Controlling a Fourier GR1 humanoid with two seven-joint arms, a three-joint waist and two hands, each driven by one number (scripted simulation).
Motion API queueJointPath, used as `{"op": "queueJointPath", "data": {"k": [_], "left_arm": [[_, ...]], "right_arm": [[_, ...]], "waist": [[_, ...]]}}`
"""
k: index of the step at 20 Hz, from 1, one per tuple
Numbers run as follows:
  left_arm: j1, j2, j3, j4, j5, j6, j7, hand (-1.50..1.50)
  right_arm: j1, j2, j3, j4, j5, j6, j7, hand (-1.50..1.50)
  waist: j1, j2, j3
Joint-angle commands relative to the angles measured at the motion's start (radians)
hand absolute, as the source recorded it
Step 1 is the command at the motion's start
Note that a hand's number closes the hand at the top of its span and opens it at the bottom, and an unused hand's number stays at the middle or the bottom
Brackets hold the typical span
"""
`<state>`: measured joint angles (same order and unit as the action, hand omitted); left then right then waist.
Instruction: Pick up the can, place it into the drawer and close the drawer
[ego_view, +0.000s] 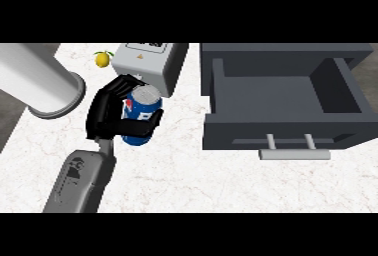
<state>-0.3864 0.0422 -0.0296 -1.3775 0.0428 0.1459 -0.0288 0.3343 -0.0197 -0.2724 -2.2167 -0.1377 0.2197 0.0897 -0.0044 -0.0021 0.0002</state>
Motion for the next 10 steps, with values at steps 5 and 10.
{"op": "queueJointPath", "data": {"k": [5,10], "left_arm": [[-0.268,-0.041,-0.062,-0.005,-0.067,0.114,0.248,1.50],[-0.409,-0.042,-0.150,0.044,-0.070,0.227,0.283,1.50]], "right_arm": [[-0.026,0.004,0.009,-0.060,0.006,-0.014,0.052,-1.50],[-0.087,-0.044,-0.061,0.043,-0.014,-0.003,0.028,-1.50]], "waist": [[-0.006,0.001,0.000],[-0.008,0.003,0.000]]}}
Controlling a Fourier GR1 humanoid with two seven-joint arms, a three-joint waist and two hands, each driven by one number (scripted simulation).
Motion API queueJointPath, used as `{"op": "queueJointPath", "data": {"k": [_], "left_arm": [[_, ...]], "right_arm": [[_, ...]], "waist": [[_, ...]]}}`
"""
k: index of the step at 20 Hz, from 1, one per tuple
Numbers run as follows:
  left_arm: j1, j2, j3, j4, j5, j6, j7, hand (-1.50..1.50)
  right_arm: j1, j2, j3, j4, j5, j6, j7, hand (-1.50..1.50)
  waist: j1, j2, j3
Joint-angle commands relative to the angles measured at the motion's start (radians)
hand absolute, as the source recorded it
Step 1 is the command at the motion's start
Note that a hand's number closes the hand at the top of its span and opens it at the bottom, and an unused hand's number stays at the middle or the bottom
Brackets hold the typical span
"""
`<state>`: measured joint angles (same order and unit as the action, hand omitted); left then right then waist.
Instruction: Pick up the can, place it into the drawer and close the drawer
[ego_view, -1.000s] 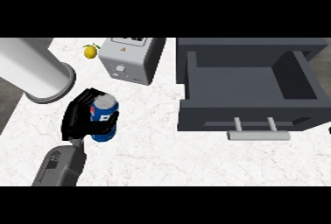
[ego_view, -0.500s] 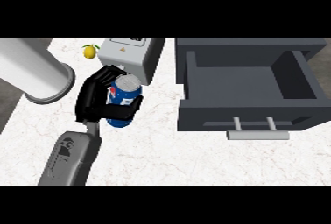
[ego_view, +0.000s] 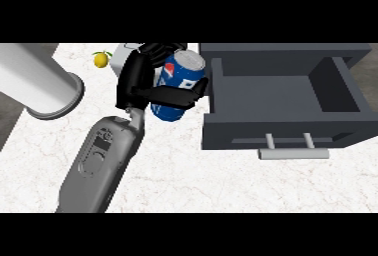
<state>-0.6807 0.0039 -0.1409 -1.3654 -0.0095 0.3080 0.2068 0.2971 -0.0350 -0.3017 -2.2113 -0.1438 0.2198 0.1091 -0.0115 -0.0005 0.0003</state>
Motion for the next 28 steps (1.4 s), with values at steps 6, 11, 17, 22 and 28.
{"op": "queueJointPath", "data": {"k": [6,11,17,22,28], "left_arm": [[-0.344,-0.004,0.008,0.213,0.036,0.092,0.059,1.50],[-0.502,-0.004,-0.089,0.308,0.073,0.221,0.141,1.50],[-0.592,-0.004,-0.046,0.492,0.144,0.186,0.041,1.50],[-0.714,-0.004,-0.083,0.639,0.188,0.229,0.024,1.50],[-0.792,-0.004,-0.120,0.788,0.285,0.232,-0.053,1.50]], "right_arm": [[-0.011,0.033,0.103,0.016,0.069,-0.059,-0.008,-1.50],[-0.033,-0.005,0.002,0.036,0.012,-0.001,0.007,-1.50],[-0.054,0.019,0.018,0.032,0.025,-0.020,0.017,-1.50],[-0.022,0.034,0.030,0.070,0.046,-0.008,-0.052,-1.50],[-0.078,-0.010,0.005,0.041,0.017,0.001,0.014,-1.50]], "waist": [[-0.009,0.004,0.000],[-0.017,0.002,0.001],[-0.014,0.005,0.000],[-0.028,0.007,0.001],[-0.050,0.014,0.001]]}}
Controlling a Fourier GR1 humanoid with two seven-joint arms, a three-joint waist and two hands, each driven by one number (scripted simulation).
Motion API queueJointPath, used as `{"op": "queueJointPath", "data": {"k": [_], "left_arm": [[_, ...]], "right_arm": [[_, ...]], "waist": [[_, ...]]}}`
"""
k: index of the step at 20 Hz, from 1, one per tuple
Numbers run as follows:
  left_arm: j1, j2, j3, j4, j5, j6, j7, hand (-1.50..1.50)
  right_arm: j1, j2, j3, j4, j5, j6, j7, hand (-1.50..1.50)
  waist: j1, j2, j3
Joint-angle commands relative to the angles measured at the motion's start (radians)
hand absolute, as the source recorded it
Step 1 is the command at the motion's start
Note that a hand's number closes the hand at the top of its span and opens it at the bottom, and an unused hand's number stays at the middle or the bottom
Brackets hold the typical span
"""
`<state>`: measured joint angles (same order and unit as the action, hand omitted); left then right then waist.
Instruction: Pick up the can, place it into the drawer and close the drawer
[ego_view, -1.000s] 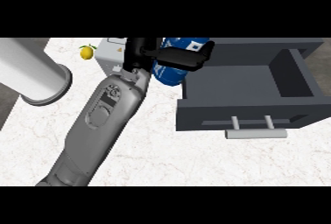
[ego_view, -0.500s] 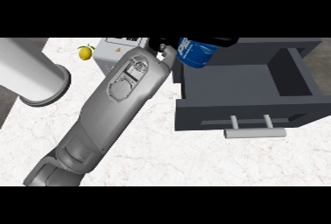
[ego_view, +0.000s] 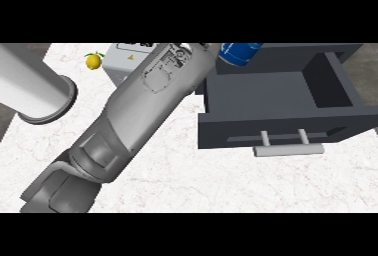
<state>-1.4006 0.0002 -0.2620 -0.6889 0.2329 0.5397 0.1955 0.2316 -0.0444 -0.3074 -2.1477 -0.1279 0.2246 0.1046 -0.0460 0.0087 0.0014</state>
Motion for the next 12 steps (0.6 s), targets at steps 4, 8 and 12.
{"op": "queueJointPath", "data": {"k": [4,8,12], "left_arm": [[-0.053,0.000,-0.114,0.140,0.107,0.069,-0.069,1.50],[-0.087,0.000,-0.076,0.222,0.146,-0.008,-0.106,1.50],[-0.094,0.000,-0.154,0.255,0.167,0.032,-0.136,1.50]], "right_arm": [[-0.043,0.004,0.031,-0.003,0.021,-0.013,0.028,-1.50],[-0.080,0.011,0.051,0.014,0.041,-0.036,0.059,-1.50],[-0.028,0.033,0.056,0.004,0.053,-0.026,0.014,-1.50]], "waist": [[-0.032,0.006,0.001],[-0.017,0.009,0.000],[-0.043,0.011,0.001]]}}
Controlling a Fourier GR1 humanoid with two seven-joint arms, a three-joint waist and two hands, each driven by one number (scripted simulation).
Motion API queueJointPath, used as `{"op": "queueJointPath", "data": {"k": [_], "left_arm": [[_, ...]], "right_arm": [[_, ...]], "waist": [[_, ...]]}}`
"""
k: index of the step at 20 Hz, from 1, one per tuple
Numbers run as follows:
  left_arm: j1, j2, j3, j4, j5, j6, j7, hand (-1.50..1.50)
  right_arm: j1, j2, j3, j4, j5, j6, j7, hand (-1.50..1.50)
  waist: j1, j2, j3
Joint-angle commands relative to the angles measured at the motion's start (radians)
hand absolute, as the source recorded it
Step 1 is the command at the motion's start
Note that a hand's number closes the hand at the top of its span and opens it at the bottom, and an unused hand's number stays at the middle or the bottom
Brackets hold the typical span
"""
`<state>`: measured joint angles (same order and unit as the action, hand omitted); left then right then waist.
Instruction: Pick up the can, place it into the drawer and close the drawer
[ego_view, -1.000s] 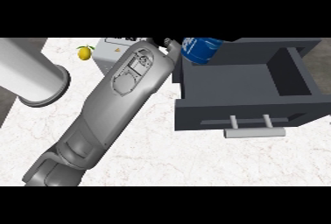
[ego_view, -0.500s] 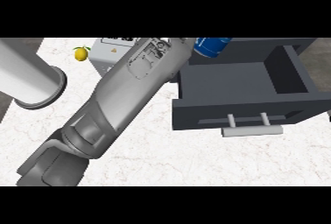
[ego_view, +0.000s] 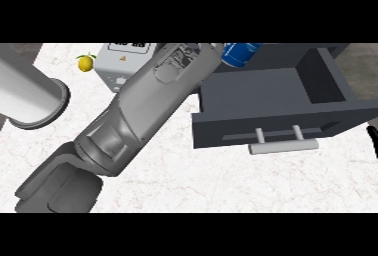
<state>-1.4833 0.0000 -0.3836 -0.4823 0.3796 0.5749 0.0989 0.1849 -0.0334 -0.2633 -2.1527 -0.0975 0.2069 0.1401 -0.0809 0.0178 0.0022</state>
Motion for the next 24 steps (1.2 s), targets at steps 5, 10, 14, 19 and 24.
{"op": "queueJointPath", "data": {"k": [5,10,14,19,24], "left_arm": [[0.007,0.000,-0.077,0.066,0.064,0.025,-0.083,1.50],[0.014,0.000,-0.157,0.080,0.082,0.063,-0.083,1.50],[0.007,0.000,-0.185,0.103,0.093,0.069,-0.104,1.50],[0.026,0.000,-0.213,0.130,0.111,0.091,-0.114,-1.50],[0.046,0.000,-0.244,0.120,0.140,0.161,-0.113,-1.50]], "right_arm": [[-0.039,-0.010,-0.005,0.040,0.006,-0.006,0.000,-1.50],[-0.075,-0.023,-0.007,0.045,0.011,-0.013,0.004,-1.50],[-0.080,-0.022,0.004,0.033,0.008,-0.006,0.003,-1.50],[-0.066,-0.028,-0.008,0.022,-0.005,-0.001,0.009,-1.50],[-0.089,-0.022,0.030,0.014,0.034,-0.015,0.035,-1.50]], "waist": [[-0.007,0.003,0.000],[-0.027,0.007,0.001],[-0.044,0.012,0.001],[-0.042,0.011,0.001],[-0.054,0.016,0.001]]}}
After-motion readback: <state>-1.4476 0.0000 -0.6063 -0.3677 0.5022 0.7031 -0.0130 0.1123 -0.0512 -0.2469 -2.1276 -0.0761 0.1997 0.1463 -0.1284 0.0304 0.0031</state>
